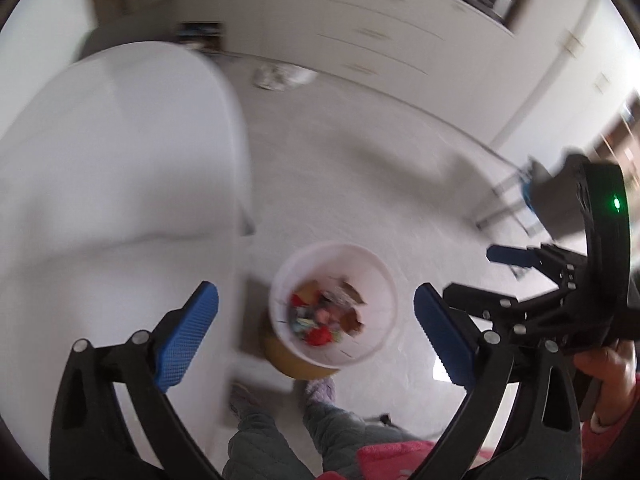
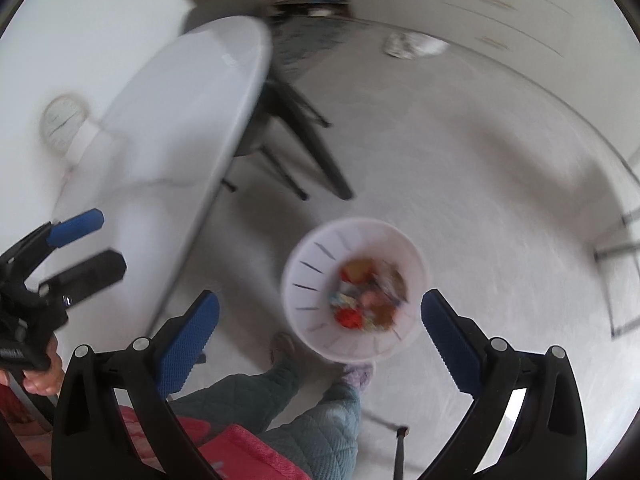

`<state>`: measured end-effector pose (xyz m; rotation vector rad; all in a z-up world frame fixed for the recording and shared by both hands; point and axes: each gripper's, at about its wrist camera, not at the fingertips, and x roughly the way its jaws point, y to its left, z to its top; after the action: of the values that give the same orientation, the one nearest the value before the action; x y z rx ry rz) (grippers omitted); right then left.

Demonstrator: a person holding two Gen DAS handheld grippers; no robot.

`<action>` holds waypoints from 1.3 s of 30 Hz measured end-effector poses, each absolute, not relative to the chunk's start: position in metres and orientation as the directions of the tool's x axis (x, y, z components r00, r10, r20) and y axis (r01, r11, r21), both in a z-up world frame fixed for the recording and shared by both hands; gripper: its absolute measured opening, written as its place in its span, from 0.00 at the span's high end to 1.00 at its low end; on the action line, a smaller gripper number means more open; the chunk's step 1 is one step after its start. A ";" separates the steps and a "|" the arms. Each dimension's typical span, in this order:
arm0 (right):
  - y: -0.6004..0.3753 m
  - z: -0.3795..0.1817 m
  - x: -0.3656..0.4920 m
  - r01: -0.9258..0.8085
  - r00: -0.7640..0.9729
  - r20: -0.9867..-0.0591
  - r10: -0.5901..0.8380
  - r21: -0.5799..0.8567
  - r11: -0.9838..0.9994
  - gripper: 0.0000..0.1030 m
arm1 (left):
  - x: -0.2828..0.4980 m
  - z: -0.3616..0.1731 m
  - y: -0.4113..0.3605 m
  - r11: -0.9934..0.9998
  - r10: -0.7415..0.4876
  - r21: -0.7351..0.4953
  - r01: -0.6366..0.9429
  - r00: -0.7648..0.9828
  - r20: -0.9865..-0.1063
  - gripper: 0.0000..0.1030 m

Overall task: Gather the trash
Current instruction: 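Move the open right gripper back over the red-and-white medicine box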

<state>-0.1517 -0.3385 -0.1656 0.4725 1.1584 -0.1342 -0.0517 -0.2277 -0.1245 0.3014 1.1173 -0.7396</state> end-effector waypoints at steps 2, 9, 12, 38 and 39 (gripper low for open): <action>-0.317 -0.157 -0.126 0.265 0.413 -0.896 0.164 0.290 0.920 0.03 | -0.035 -0.113 -0.198 0.788 -0.363 -0.129 0.602 0.285 -0.887 0.08; -0.173 -0.128 -0.008 -0.095 0.410 -0.867 0.282 0.267 0.959 0.03 | 0.025 -0.091 -0.032 0.959 -0.215 -0.102 0.264 0.446 -0.869 0.08; -0.081 -0.118 0.047 -0.253 0.391 -0.853 0.344 0.260 0.932 0.03 | 0.049 -0.088 0.060 0.990 -0.138 -0.100 0.104 0.488 -0.862 0.08; 0.632 -0.235 0.418 -0.680 0.192 -0.928 0.318 0.108 0.725 0.03 | 0.144 -0.152 0.648 0.716 0.342 -0.038 -0.697 0.398 -0.851 0.08; 0.634 -0.241 0.420 -0.676 0.188 -0.934 0.303 0.100 0.730 0.03 | 0.143 -0.155 0.650 0.715 0.337 -0.039 -0.698 0.393 -0.855 0.08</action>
<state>0.4204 0.6335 -0.2408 -0.3718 1.1960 0.7106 0.1428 0.6496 -0.1551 -0.4299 0.9588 0.6833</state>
